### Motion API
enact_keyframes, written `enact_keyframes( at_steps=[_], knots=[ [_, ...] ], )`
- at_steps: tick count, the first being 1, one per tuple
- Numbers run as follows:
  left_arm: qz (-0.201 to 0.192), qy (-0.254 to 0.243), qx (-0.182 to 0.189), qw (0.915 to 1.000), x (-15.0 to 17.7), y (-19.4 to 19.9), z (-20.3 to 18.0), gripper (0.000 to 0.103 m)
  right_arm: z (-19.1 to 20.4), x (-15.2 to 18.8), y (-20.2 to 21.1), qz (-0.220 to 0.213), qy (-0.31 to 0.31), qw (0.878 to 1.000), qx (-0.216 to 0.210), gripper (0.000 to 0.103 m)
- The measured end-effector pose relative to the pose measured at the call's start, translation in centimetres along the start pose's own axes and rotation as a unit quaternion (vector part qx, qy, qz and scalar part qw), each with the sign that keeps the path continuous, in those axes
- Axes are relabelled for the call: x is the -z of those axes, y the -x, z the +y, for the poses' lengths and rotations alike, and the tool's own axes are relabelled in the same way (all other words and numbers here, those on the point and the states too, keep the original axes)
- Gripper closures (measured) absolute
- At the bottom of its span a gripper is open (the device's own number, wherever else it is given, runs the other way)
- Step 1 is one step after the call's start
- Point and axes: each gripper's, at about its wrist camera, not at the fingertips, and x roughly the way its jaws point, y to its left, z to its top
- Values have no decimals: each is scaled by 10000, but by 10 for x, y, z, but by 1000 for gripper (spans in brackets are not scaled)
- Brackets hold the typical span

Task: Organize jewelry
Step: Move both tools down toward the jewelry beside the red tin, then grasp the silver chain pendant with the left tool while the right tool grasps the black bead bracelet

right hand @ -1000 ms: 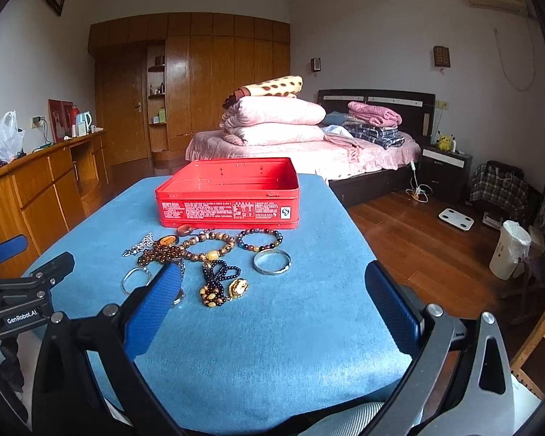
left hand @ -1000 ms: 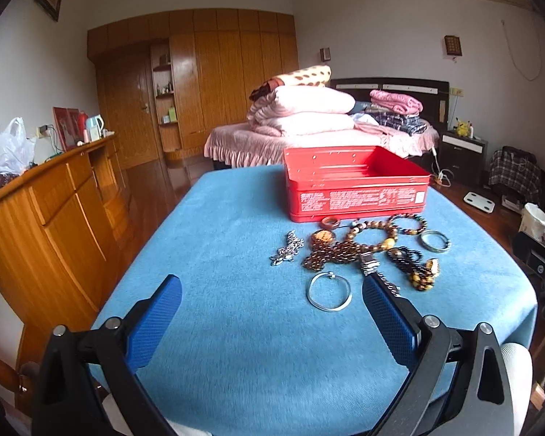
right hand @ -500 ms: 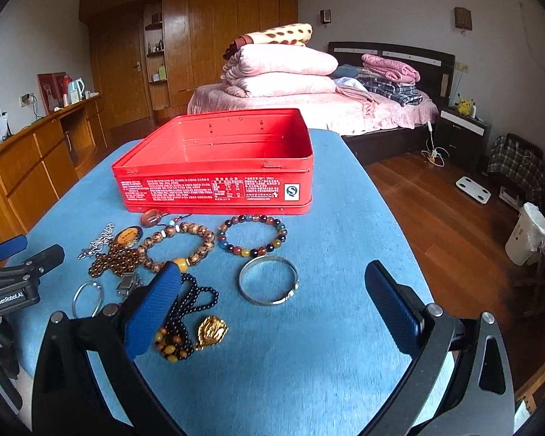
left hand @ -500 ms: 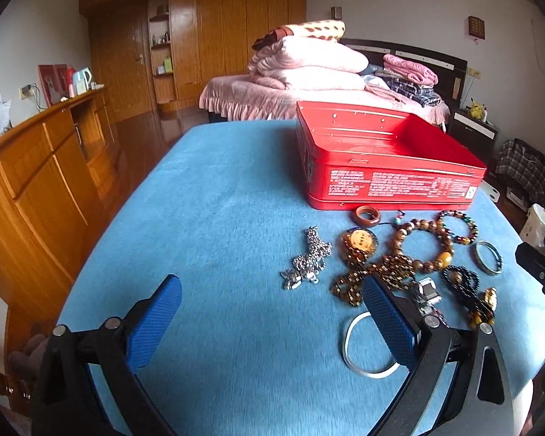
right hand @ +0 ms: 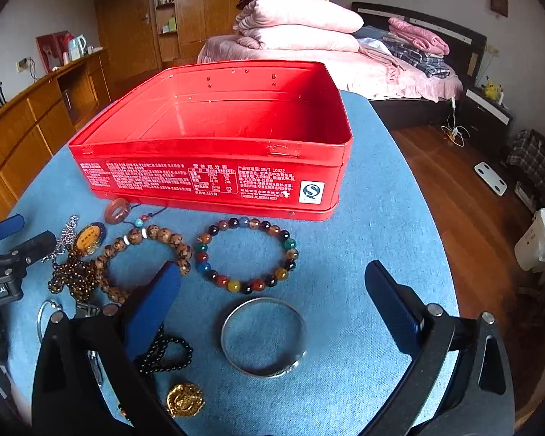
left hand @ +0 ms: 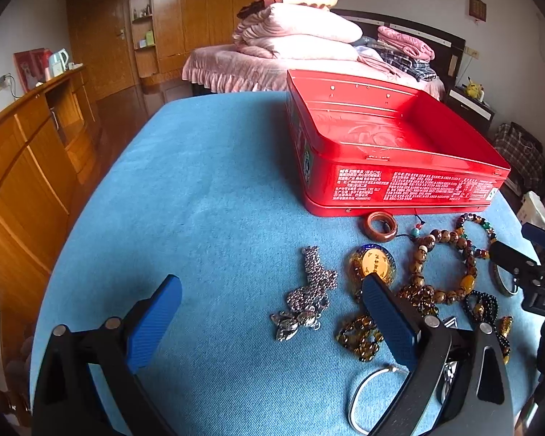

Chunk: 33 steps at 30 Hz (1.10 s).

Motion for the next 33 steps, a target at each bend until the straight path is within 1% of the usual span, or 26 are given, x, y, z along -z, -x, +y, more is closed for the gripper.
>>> enact_keyframes(
  at_steps=[5, 9, 10, 11, 12, 13, 14, 16, 17, 18, 21, 23, 24, 26, 29, 30, 31, 32, 33],
  knots=[
    [85, -24, 120, 9999, -5, -4, 1, 6, -6, -7, -3, 48, -94, 9997, -218, 5],
    [186, -22, 265, 9995, -8, -7, 1, 6, -13, -14, -13, 269, -234, 9991, -231, 6],
    [222, -13, 289, 9993, -9, -9, 1, 6, -13, -15, -16, 309, -245, 9989, -240, 11],
    [258, -13, 316, 9992, -10, -10, 1, 7, -13, -16, -19, 371, -247, 9987, -260, 21],
    [290, -12, 326, 9990, -10, -12, 2, 11, -13, -17, -22, 440, -252, 9983, -292, 25],
    [354, 11, 371, 9987, -11, -15, 2, 12, -14, -17, -27, 515, -271, 9978, -320, 27],
    [395, 50, 449, 9982, -12, -17, 4, 13, -14, -17, -28, 501, -255, 9980, -301, 27],
    [504, 135, 527, 9972, -13, -22, 5, 19, -10, -17, -29, 500, -159, 9983, -234, 29],
    [544, 137, 500, 9972, -14, -24, 6, 22, -9, -17, -29, 504, -110, 9985, -189, 32],
    [541, 109, 459, 9974, -15, -25, 5, 23, -8, -17, -30, 508, -61, 9986, -139, 32],
    [573, -14, 352, 9977, -16, -26, 1, 36, -8, -16, -29, 499, 0, 9987, -136, 34],
    [595, -66, 301, 9978, -17, -26, 1, 41, -9, -15, -29, 494, 7, 9987, -149, 37],
    [604, -72, 305, 9977, -18, -27, 1, 45, -10, -15, -28, 497, 7, 9986, -157, 39],
    [620, -137, 230, 9977, -19, -28, 0, 51, -11, -16, -28, 509, 37, 9986, -171, 47],
    [642, -204, 200, 9975, -23, -32, -3, 52, -13, -17, -27, 536, 44, 9984, -193, 54],
    [674, -196, 219, 9973, -25, -33, -3, 52, -14, -18, -27, 544, 36, 9983, -201, 55],
    [708, -186, 240, 9970, -26, -33, -3, 52, -14, -18, -27, 550, 29, 9983, -207, 59],
    [750, -190, 266, 9966, -28, -33, -2, 53, -13, -17, -27, 545, 45, 9983, -220, 68],
    [789, -195, 288, 9963, -29, -34, -1, 57, -13, -17, -26, 549, 87, 9981, -254, 71]
  ],
)
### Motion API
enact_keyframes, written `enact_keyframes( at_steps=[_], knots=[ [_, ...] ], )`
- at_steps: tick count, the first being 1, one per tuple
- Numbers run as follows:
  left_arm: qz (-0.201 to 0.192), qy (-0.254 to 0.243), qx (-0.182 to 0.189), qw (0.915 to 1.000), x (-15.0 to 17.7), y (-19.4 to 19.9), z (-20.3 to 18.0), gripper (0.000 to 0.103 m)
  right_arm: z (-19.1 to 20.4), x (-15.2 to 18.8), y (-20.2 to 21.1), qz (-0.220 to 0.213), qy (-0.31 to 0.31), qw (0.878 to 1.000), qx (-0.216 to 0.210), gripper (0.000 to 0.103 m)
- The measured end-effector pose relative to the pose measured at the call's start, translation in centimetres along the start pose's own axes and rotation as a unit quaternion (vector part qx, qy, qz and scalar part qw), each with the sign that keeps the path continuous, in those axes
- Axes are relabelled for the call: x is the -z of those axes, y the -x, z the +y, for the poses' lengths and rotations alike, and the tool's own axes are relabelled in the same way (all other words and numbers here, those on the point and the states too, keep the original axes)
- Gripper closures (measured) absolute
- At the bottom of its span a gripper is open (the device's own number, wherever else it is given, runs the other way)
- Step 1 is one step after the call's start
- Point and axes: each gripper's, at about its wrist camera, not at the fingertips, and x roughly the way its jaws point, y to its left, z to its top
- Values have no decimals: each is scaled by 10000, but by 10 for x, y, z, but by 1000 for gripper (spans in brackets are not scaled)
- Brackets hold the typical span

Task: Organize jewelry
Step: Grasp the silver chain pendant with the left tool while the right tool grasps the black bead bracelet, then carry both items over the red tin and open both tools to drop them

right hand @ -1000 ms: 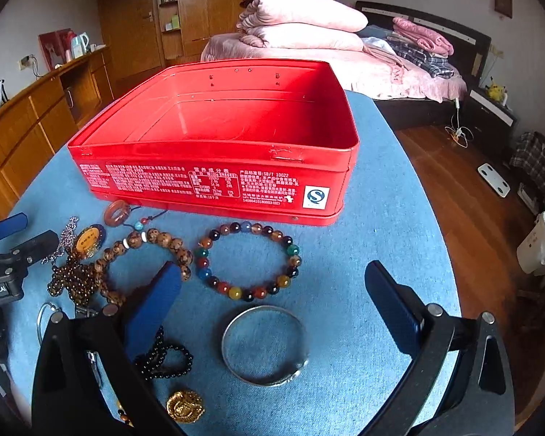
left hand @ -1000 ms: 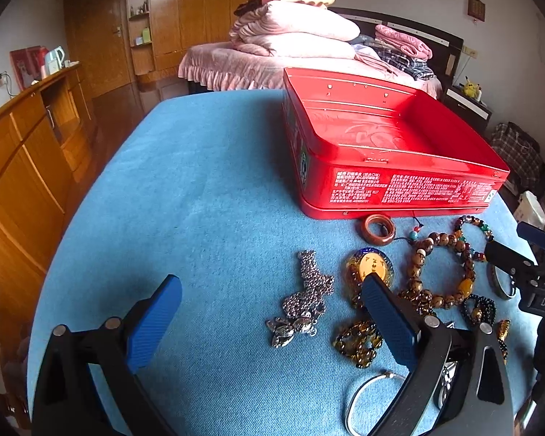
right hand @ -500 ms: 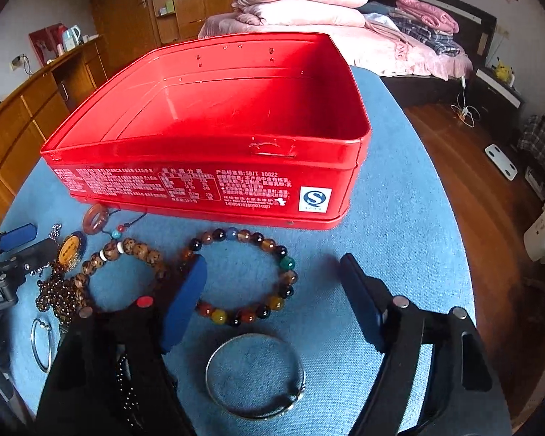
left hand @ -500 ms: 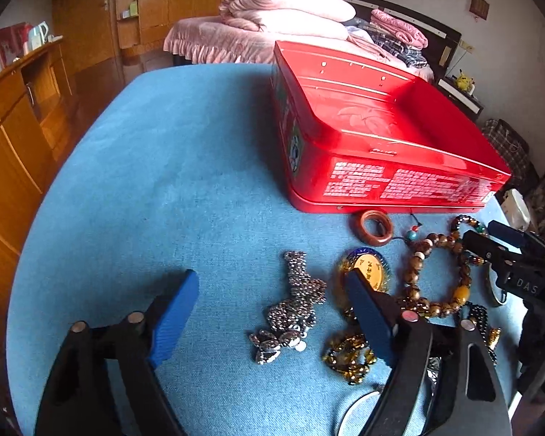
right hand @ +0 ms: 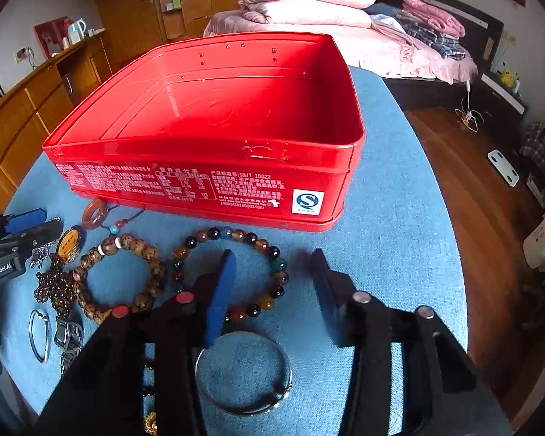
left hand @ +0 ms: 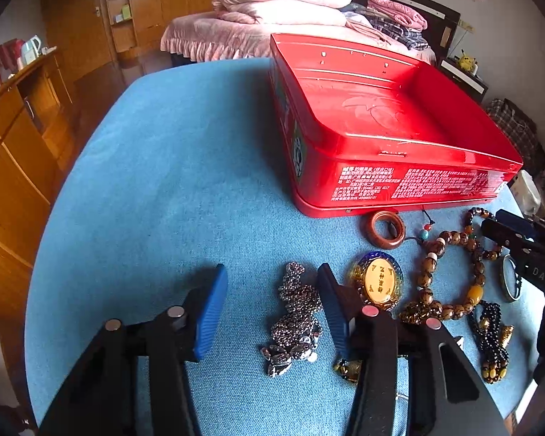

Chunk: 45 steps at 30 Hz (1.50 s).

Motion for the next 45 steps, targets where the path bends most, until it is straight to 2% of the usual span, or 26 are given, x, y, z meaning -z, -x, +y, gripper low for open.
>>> enact_keyframes(
  at_steps=[1, 3, 4, 7, 11, 13, 16, 19, 20, 22, 28, 33, 38, 45],
  knots=[
    [13, -3, 0, 10000, 0, 0, 1, 59, 1, 0, 0, 11, 23, 10000, -32, 77],
    [52, 5, 4, 10000, -1, 1, 3, 71, 4, 0, 1, 35, 54, 9999, -109, 89],
    [78, 27, 24, 10000, -3, 1, 4, 73, 5, 0, 2, 56, 51, 9998, -188, 95],
    [168, 123, 244, 9995, 0, 7, 7, 72, 3, 0, 3, 102, -23, 9994, -318, 95],
    [223, 96, 212, 9995, 5, 9, 2, 46, -3, -1, 3, 157, -191, 9987, -444, 95],
    [287, 72, 248, 9993, 8, 7, 0, 46, -3, -1, 3, 155, -200, 9987, -443, 95],
    [212, -85, 69, 9997, 13, 5, -7, 46, -1, -1, 1, 160, -205, 9988, -421, 95],
    [111, -98, 14, 9999, 15, 6, -9, 66, 0, -2, -1, 154, -126, 9991, -369, 95],
    [92, -51, 5, 9999, 15, 7, -7, 80, 2, -2, 0, 140, -69, 9993, -340, 95],
    [92, 54, 70, 9999, 15, 8, -3, 88, 2, 0, 1, 118, -69, 9993, -340, 96],
    [-27, 319, 289, 9991, 24, 16, 11, 92, 4, 2, 16, 44, -130, 9972, -734, 96],
    [-306, 291, 417, 9982, 18, 37, 11, 93, 7, -6, 38, -133, -132, 9941, -1065, 96],
    [-582, 269, 530, 9965, 6, 58, 7, 93, 11, -17, 65, -380, -14, 9910, -1282, 96],
    [-1025, 164, 882, 9907, -26, 89, -9, 93, 16, -39, 95, -709, 106, 9863, -1489, 96]
  ],
)
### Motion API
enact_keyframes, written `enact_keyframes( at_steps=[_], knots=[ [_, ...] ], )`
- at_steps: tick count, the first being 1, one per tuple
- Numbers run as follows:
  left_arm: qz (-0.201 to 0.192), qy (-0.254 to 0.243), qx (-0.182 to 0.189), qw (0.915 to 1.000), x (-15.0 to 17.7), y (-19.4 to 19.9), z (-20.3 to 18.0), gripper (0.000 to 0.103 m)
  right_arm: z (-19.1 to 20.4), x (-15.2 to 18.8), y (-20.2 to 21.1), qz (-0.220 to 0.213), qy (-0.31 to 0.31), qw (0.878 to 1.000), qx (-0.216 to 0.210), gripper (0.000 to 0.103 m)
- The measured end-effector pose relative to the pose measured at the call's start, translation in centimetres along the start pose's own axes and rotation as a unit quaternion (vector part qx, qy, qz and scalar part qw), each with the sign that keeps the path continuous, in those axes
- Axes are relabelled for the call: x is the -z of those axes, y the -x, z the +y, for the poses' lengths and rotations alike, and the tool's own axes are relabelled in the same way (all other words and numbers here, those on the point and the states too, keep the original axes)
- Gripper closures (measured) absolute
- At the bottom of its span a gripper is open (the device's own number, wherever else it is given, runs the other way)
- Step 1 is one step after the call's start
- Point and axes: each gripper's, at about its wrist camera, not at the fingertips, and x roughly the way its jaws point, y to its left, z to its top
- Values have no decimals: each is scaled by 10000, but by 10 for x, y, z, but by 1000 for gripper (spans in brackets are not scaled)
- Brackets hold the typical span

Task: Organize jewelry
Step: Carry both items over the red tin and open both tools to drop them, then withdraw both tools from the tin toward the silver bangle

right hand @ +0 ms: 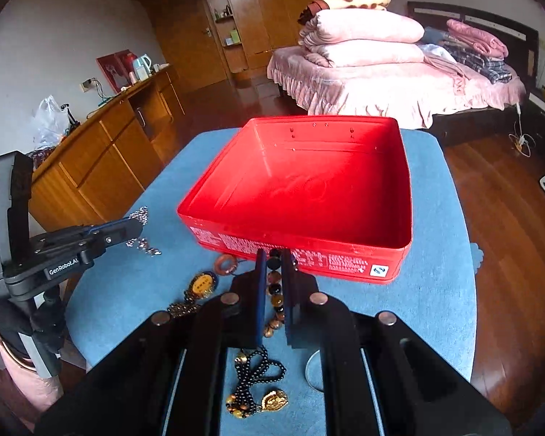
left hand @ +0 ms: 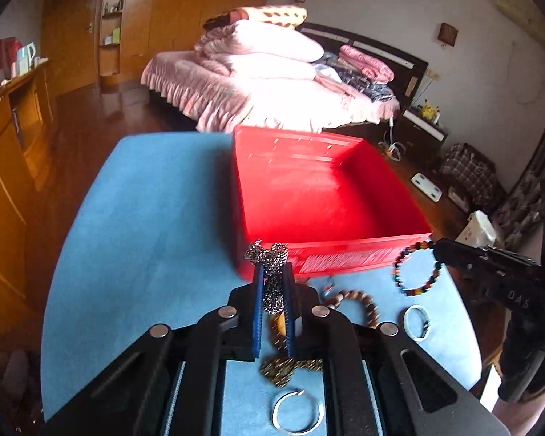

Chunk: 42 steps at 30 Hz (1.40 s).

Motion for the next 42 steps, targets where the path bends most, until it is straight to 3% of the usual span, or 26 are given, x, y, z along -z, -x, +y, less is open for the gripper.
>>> enact_keyframes(
  at_steps=[6, 12, 21, 22, 23, 24, 26, 28, 31, 42],
  knots=[
    [-197, -35, 0, 9998, -38, -14, -18, 93, -4, -32, 2, -229, -54, 9997, 7, 96],
    [35, 89, 3, 10000, -64, -64, -22, 93, -28, -58, -29, -248, -246, 9992, 176, 96],
    [451, 143, -94, 9988, -66, -118, -19, 93, -56, -55, -82, 99, -510, 9982, 313, 95],
    [462, 143, -111, 9988, -64, -119, -18, 92, -56, -53, -83, 120, -517, 9981, 315, 92],
    [454, 133, -146, 9988, -63, -120, -17, 84, -57, -52, -85, 116, -530, 9979, 354, 90],
    [456, 133, -171, 9987, -62, -120, -17, 70, -57, -50, -86, 128, -537, 9977, 398, 88],
    [396, 148, -224, 9989, -61, -118, -15, 59, -57, -47, -87, 150, -561, 9974, 431, 86],
    [328, 85, -345, 9988, -58, -114, -15, 58, -57, -46, -87, 160, -558, 9971, 491, 83],
    [268, 24, -434, 9987, -52, -106, -15, 51, -54, -42, -83, 89, -487, 9968, 633, 71],
    [-349, -143, -812, 9960, -10, -31, -8, 45, -34, -6, -30, -270, -343, 9958, 799, 68]
  ],
)
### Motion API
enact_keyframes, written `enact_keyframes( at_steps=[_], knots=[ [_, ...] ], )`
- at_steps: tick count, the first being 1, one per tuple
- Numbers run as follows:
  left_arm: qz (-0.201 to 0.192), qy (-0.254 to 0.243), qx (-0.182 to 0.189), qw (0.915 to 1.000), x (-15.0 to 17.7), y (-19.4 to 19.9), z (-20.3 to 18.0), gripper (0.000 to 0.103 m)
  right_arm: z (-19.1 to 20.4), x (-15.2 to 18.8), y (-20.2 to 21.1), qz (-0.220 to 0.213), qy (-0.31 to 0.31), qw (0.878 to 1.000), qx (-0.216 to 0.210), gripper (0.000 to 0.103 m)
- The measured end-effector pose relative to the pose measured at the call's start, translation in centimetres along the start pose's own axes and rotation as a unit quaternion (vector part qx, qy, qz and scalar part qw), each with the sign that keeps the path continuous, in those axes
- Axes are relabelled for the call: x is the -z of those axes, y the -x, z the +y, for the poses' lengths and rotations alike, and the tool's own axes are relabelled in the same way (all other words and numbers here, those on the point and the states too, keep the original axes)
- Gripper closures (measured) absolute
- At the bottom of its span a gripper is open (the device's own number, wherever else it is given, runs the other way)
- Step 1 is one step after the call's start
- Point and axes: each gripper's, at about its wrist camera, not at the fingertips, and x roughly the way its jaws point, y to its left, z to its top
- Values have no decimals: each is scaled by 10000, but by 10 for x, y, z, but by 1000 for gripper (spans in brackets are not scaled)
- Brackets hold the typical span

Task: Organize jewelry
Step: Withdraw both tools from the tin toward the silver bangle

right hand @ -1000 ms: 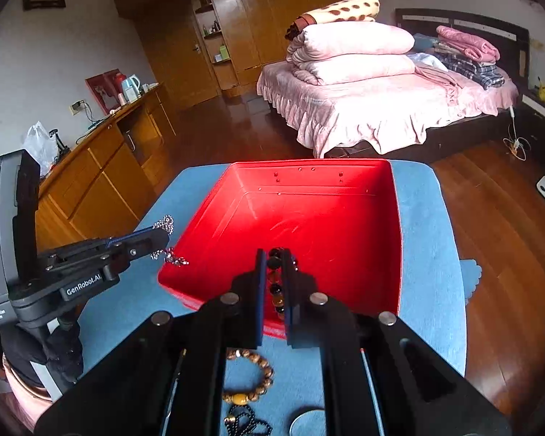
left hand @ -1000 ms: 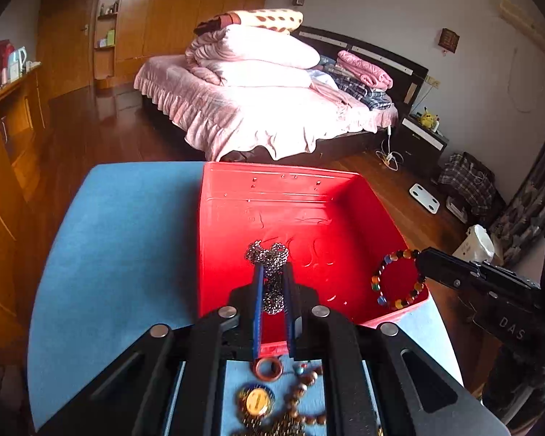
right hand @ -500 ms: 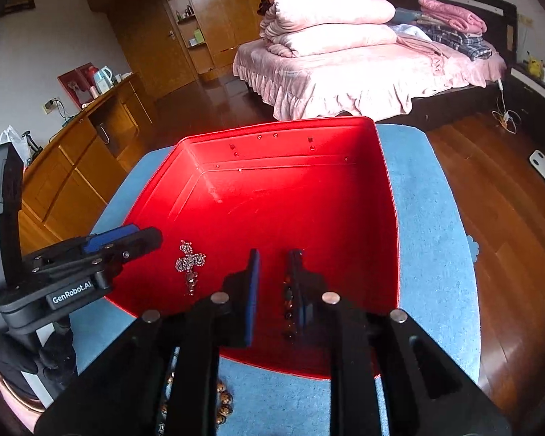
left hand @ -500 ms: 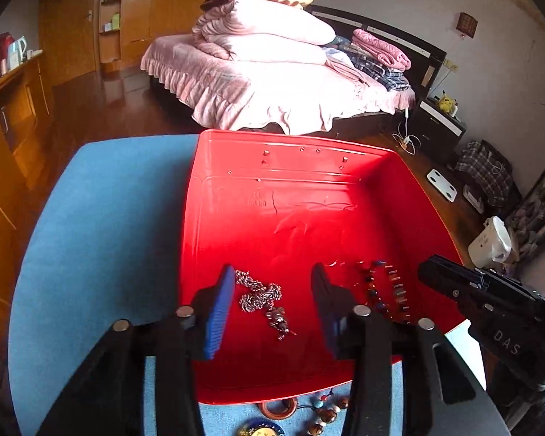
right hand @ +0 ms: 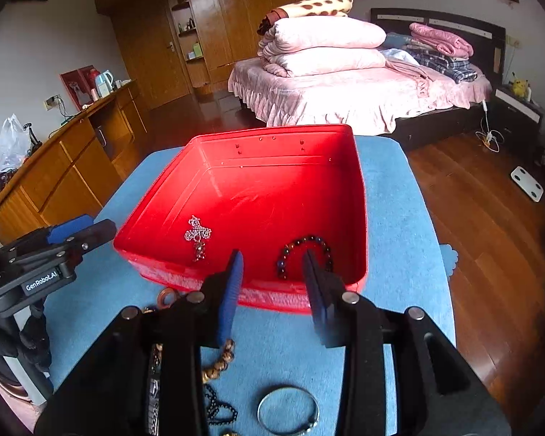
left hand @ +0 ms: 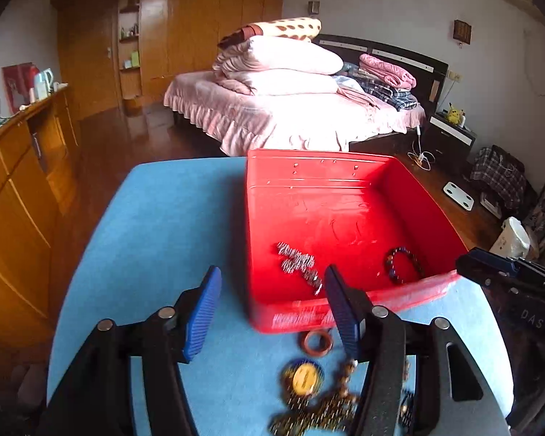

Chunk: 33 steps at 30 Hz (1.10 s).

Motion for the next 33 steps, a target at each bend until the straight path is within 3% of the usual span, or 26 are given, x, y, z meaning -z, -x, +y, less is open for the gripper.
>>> enact_keyframes(
  at_steps=[6, 8, 12, 14, 17, 23, 33],
  knots=[
    [15, -45, -345, 9994, 42, 24, 6, 45, -6, 38, 16, 62, -237, 9996, 133, 68],
    [53, -15, -387, 9992, 54, 27, 8, 43, -6, 53, 18, 85, -257, 9993, 267, 62],
    [133, 14, -406, 9991, 77, 33, 6, 32, -5, 79, 19, 176, -297, 9985, 416, 57],
    [166, -36, -420, 9990, 90, 36, 3, 28, -4, 90, 17, 230, -316, 9982, 463, 47],
    [228, -135, -464, 9986, 106, 38, -3, 22, -4, 102, 16, 244, -331, 9981, 469, 42],
    [238, -249, -456, 9984, 128, 41, -11, 16, -2, 114, 14, 199, -334, 9971, 661, 31],
    [373, -258, -315, 9985, 148, 34, -16, 16, 3, 122, 8, 162, -269, 9970, 714, 31]
  ],
)
